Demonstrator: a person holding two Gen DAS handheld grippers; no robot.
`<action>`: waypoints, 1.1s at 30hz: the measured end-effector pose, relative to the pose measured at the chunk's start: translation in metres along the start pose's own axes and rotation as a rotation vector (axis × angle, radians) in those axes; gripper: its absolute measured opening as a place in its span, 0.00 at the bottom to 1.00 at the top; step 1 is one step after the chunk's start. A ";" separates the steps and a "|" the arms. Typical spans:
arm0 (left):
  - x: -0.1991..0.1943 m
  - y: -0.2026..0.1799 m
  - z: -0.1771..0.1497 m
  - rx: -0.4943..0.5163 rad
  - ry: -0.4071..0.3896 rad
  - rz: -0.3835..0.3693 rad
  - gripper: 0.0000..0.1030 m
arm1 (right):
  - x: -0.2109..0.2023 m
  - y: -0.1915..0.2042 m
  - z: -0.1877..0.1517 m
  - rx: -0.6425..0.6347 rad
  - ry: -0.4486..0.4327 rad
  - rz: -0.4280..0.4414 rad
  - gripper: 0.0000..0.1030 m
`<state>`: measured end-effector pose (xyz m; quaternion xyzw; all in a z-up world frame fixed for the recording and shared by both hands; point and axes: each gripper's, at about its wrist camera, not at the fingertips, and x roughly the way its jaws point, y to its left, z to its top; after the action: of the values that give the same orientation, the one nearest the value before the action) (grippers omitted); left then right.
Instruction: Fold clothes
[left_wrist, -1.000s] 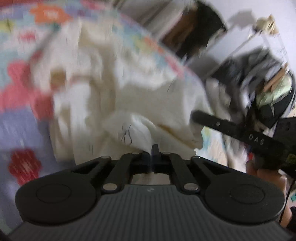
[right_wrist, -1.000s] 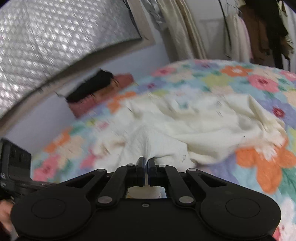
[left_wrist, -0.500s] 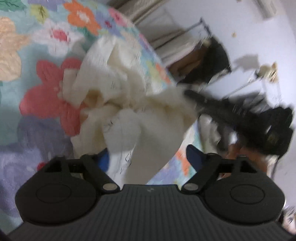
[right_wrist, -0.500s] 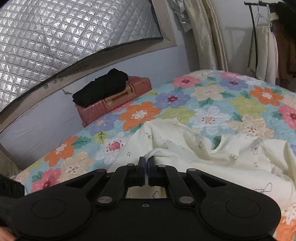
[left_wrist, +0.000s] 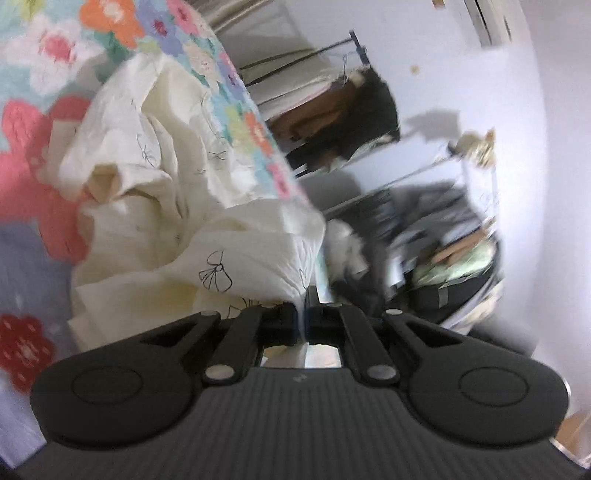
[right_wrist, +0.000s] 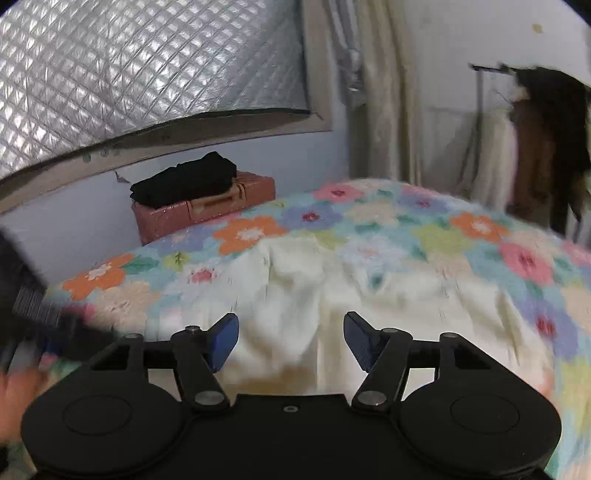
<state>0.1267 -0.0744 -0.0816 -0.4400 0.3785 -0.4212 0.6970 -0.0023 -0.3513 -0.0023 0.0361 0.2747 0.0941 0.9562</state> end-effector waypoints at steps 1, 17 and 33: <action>-0.001 -0.001 -0.001 -0.015 -0.006 -0.024 0.03 | -0.004 -0.007 -0.015 0.054 0.028 0.007 0.66; 0.012 -0.052 -0.036 0.042 -0.015 -0.272 0.02 | 0.038 0.031 -0.092 0.278 0.068 0.134 0.72; -0.013 -0.025 -0.021 -0.119 -0.115 -0.310 0.02 | 0.055 0.050 -0.088 0.409 0.017 0.165 0.73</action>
<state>0.0969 -0.0755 -0.0637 -0.5570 0.2899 -0.4744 0.6170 -0.0111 -0.2901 -0.0993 0.2510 0.2921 0.1145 0.9158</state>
